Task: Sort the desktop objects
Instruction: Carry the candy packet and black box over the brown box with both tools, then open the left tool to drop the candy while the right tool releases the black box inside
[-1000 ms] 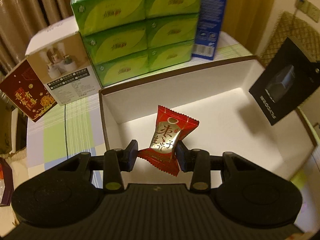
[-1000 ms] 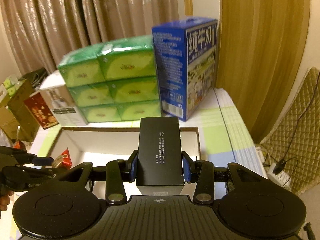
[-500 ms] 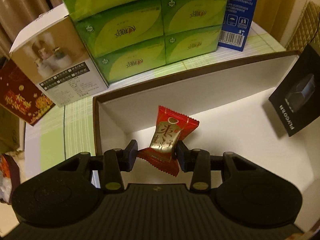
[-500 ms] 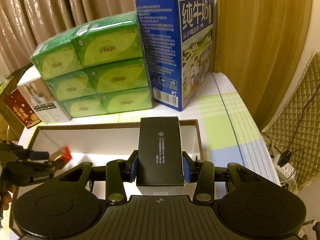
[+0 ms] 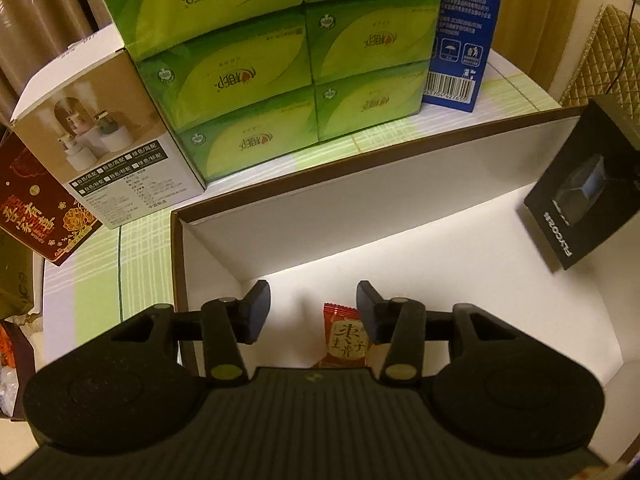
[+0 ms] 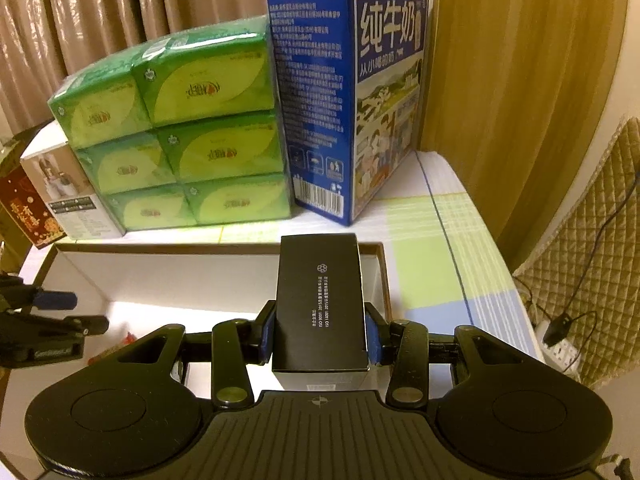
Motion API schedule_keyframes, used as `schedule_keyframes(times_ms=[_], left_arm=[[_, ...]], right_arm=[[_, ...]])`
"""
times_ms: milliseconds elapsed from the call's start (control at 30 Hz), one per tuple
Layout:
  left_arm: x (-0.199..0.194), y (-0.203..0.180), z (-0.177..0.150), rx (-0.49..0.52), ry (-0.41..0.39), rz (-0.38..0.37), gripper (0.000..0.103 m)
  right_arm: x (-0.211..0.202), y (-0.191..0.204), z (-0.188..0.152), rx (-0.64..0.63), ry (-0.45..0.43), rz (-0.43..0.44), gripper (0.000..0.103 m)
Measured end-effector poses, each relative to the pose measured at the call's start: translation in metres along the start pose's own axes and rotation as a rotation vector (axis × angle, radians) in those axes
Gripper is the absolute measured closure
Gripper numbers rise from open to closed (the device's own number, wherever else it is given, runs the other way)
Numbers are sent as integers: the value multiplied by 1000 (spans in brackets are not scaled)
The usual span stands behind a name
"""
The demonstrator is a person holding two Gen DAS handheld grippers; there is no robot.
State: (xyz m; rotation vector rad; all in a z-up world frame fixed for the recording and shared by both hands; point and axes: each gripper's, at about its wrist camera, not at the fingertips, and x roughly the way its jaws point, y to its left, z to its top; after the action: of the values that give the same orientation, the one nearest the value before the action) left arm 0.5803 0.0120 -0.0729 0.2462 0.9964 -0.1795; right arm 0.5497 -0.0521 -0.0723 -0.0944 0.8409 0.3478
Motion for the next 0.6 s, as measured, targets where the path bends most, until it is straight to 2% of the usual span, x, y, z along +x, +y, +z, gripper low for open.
schedule_keyframes(times_ms=[67, 100, 167, 400, 600], left_arm=[[-4, -2, -1, 8, -5, -9, 58], [-6, -2, -1, 10, -9, -13, 55], [-11, -4, -2, 15, -19, -22, 53], [-44, -9, -10, 24, -75, -44, 33], [-74, -12, -23, 13, -99, -47, 26]], right_arm=[[-2, 1, -1, -18, -36, 1, 60], [-4, 1, -1, -31, -51, 7, 55], [-9, 3, 0, -56, -74, 3, 35], [-40, 2, -8, -74, -87, 71, 21], [-66, 0, -28, -57, -61, 119, 14]])
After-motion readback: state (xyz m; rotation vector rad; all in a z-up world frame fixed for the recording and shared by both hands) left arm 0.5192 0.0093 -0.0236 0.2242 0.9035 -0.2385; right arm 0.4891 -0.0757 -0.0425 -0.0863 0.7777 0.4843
